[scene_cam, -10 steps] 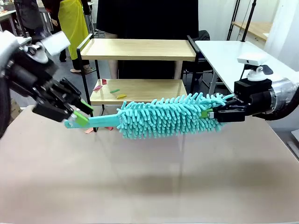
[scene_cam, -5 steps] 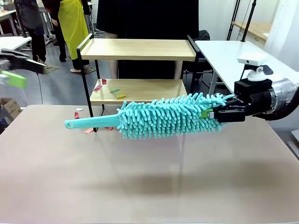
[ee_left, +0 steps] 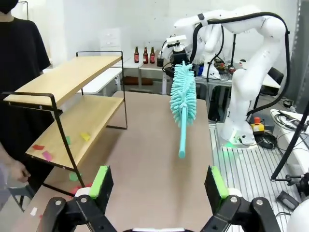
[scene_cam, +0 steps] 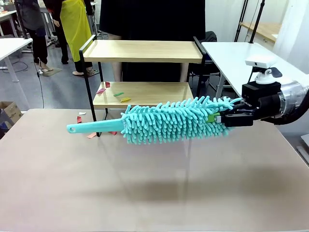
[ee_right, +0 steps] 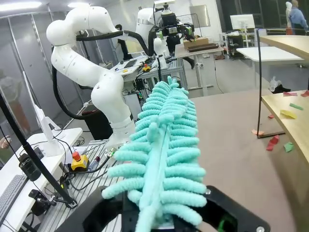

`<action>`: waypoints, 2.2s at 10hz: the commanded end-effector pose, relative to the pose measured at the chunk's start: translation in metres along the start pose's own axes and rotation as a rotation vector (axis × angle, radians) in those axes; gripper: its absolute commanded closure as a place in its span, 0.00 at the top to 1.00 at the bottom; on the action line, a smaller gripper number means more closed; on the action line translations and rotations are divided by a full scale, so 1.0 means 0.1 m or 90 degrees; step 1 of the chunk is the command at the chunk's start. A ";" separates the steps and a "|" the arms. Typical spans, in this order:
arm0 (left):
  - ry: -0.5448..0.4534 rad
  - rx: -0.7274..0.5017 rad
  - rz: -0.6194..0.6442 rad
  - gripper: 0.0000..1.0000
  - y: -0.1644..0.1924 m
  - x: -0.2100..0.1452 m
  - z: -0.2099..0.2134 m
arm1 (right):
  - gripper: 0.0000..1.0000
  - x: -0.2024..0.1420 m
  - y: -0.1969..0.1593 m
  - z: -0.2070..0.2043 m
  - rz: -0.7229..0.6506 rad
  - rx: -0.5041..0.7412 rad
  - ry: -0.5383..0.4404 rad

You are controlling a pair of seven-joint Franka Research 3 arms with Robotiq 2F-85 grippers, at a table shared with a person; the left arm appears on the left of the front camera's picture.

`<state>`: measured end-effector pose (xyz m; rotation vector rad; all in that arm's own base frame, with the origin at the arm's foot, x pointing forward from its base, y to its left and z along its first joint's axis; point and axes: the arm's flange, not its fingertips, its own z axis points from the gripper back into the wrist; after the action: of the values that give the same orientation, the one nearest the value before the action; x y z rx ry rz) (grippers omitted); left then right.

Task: Clean the shelf.
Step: Hand the Duster back to the human.

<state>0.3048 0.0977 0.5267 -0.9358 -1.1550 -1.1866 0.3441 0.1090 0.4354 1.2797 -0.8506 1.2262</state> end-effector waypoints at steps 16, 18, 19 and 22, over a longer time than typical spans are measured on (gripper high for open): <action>0.000 0.000 0.000 1.00 0.00 0.00 0.00 | 0.16 0.78 0.70 2.00 0.057 -0.800 -0.446; 0.000 0.000 0.000 1.00 0.00 0.00 0.00 | 0.16 0.61 0.60 2.04 0.016 -0.854 -0.394; 0.000 0.000 0.000 1.00 0.00 0.00 0.00 | 0.16 0.49 0.55 2.05 -0.010 -0.868 -0.370; 0.000 0.000 0.000 1.00 0.00 0.00 0.00 | 0.16 0.03 0.44 1.96 -0.103 -0.870 -0.297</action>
<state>0.3038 0.0983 0.5238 -0.9268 -1.1279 -1.1895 0.3621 -0.0948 0.5105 0.4510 -1.5343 0.0068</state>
